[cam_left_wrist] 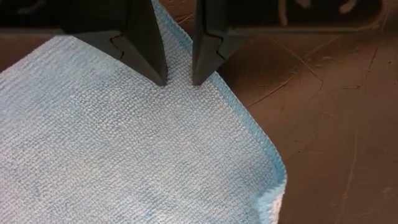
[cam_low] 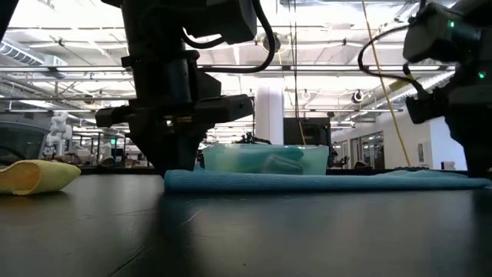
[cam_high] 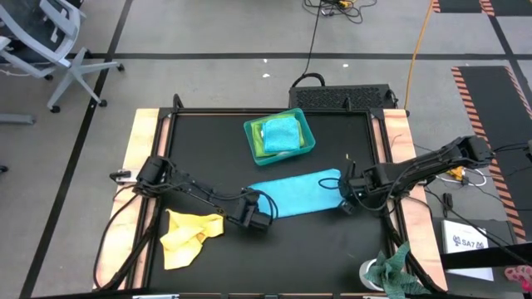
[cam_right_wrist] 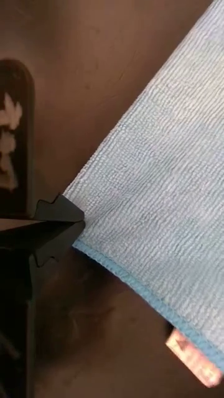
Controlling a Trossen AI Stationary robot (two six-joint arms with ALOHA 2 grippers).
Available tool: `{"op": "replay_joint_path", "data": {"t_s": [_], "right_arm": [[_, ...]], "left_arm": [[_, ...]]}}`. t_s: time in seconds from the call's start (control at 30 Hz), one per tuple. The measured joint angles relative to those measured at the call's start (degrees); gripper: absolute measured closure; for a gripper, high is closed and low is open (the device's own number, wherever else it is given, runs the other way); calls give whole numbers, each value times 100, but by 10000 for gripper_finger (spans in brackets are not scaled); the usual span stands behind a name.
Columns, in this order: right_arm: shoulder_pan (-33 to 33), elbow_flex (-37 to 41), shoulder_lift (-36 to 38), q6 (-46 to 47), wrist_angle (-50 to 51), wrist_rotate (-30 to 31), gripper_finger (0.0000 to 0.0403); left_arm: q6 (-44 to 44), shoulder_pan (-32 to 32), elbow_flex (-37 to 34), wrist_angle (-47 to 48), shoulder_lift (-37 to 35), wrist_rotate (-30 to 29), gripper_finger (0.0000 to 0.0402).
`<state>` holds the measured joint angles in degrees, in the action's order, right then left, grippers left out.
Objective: Fold microfiber towels
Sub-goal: Fold the blue microfiber towel
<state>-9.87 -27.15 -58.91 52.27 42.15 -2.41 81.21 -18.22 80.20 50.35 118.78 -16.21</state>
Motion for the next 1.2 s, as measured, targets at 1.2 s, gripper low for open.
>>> {"op": "replay_joint_path", "data": {"t_s": [1.2], "right_arm": [[13,-313,-215,-441,-2543,999,403]], "left_arm": [[-1047,525,507,-206,-291,-1373,321]]}}
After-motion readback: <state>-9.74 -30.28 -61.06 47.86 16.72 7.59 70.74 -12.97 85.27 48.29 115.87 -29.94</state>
